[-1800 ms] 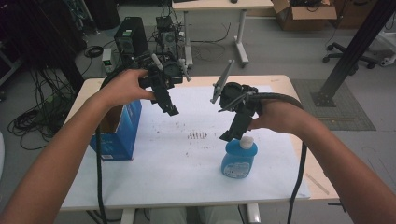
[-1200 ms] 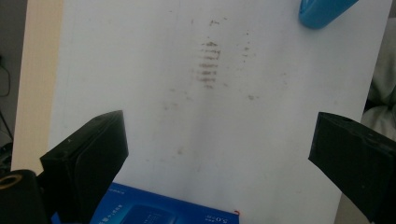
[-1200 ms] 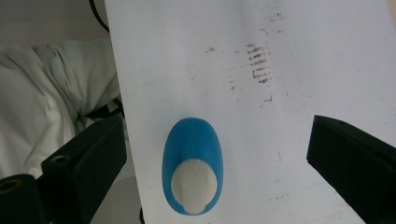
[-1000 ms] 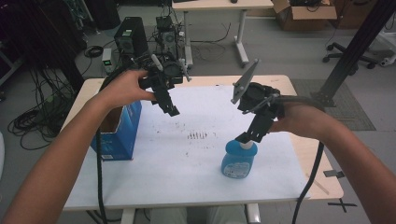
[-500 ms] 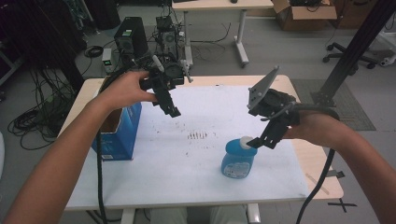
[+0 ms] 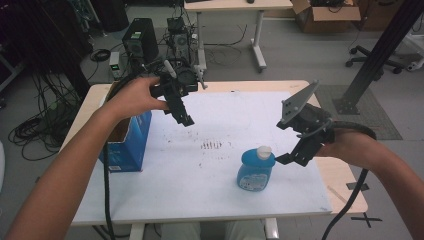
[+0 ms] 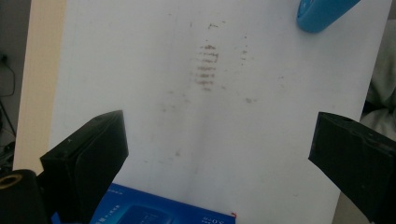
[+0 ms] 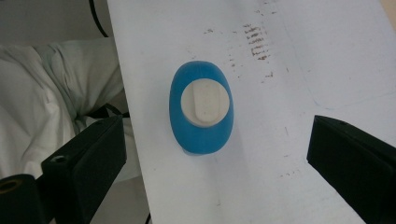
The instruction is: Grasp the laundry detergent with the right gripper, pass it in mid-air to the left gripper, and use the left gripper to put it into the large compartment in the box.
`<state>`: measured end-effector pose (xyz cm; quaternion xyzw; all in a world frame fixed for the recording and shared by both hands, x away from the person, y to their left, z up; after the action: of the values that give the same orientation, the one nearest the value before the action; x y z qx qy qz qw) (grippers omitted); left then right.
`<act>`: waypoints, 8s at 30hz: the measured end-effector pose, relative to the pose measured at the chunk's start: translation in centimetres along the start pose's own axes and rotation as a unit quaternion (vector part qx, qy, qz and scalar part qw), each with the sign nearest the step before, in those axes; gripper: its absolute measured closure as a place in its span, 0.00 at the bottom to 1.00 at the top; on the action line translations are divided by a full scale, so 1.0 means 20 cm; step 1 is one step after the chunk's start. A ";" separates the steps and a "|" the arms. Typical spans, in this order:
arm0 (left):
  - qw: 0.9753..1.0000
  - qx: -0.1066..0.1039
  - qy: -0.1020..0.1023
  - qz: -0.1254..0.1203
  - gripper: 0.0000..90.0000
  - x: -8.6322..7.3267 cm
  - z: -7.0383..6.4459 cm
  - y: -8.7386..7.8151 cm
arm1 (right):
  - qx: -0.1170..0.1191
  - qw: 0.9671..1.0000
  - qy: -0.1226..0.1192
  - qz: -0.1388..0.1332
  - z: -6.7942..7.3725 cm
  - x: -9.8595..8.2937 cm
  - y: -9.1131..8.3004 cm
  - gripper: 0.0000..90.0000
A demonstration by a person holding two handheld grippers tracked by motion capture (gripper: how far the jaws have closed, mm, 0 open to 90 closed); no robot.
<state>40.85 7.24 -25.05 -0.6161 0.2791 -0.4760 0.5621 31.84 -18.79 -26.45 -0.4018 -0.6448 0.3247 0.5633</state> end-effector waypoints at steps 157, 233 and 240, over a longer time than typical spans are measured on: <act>1.000 0.000 -0.015 0.019 0.05 0.00 -0.01 0.08 | -0.010 0.963 0.047 -0.265 0.11 -0.37 0.67 0.08; 1.000 0.003 -0.018 0.009 0.06 -0.01 -0.06 0.03 | -0.042 0.952 0.007 -0.304 0.13 -0.28 0.52 0.50; 1.000 0.002 -0.006 0.000 0.06 0.01 -0.12 -0.02 | -0.037 0.956 0.004 -0.290 0.11 -0.23 0.46 0.50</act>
<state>38.76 6.16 -24.83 -0.6175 0.2748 -0.4728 0.5653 31.20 -18.56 -36.96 -0.2190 -0.7431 0.1213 0.6206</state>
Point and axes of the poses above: each handheld gripper's, and its own axes: y roughly forward along the jaws, x roughly out of its top, z roughly to its left, the point moved 6 cm from there along y, roughly forward along the jaws, and after that the axes turned 12 degrees about -y, right-handed, at the moved point
